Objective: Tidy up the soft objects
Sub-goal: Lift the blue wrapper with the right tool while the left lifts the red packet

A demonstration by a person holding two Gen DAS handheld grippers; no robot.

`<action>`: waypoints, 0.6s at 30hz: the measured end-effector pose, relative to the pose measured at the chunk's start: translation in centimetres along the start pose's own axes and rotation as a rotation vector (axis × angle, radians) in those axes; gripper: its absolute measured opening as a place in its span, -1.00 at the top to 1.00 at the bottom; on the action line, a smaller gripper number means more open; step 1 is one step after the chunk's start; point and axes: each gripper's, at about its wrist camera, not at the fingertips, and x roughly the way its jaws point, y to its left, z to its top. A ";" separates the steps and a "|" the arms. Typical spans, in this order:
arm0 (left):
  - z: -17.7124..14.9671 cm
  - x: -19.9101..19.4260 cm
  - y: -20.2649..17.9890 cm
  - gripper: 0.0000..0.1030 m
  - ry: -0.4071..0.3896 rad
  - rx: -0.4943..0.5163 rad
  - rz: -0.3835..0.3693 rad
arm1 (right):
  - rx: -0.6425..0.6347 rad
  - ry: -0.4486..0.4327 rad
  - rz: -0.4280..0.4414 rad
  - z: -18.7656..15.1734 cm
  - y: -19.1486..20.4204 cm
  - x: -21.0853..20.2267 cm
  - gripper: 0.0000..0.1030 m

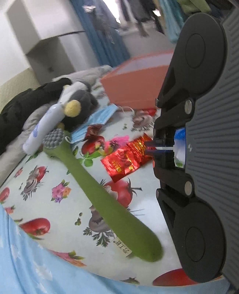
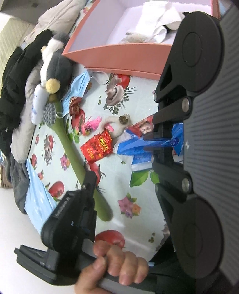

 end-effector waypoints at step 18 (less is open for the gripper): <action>0.8 7.8 -5.6 -0.18 0.161 0.550 0.125 | 0.073 0.075 0.059 -1.7 -1.6 7.2 0.67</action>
